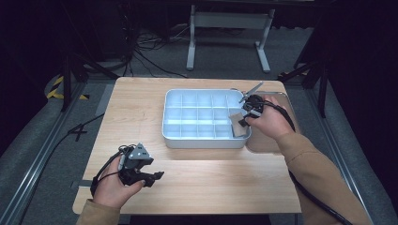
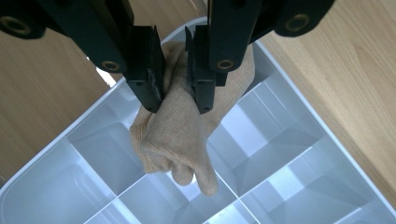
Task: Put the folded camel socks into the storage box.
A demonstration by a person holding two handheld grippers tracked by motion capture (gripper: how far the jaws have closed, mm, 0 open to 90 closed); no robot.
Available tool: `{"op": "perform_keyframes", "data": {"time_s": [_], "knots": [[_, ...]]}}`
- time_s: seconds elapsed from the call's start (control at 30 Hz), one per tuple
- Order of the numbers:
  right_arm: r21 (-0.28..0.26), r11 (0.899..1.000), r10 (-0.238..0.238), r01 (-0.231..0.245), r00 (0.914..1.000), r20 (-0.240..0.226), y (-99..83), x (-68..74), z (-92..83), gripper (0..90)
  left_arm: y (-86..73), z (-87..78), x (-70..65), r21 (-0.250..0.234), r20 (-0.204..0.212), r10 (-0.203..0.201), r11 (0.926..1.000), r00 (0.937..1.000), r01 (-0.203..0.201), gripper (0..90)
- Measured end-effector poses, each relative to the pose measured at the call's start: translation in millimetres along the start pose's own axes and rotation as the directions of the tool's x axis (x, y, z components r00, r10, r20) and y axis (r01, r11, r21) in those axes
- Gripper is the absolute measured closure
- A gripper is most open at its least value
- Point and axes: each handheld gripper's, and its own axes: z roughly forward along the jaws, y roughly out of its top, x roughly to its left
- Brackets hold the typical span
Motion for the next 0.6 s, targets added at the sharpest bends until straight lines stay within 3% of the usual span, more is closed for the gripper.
{"op": "perform_keyframes", "data": {"time_s": [0.3,0.6], "knots": [[0.091,0.996,-0.002,0.002,1.0000,-0.002,3.1,2.7,17.6,76.3,-7.5,-5.6,1.6,-0.004,-0.013,-0.019,0.9998,0.9997,0.019,38.3],[0.132,0.991,0.017,-0.013,0.9996,-0.025,-0.2,2.7,29.5,76.1,-7.2,-3.4,1.4,-0.002,-0.008,-0.026,0.9997,0.9996,0.026,38.3]]}}
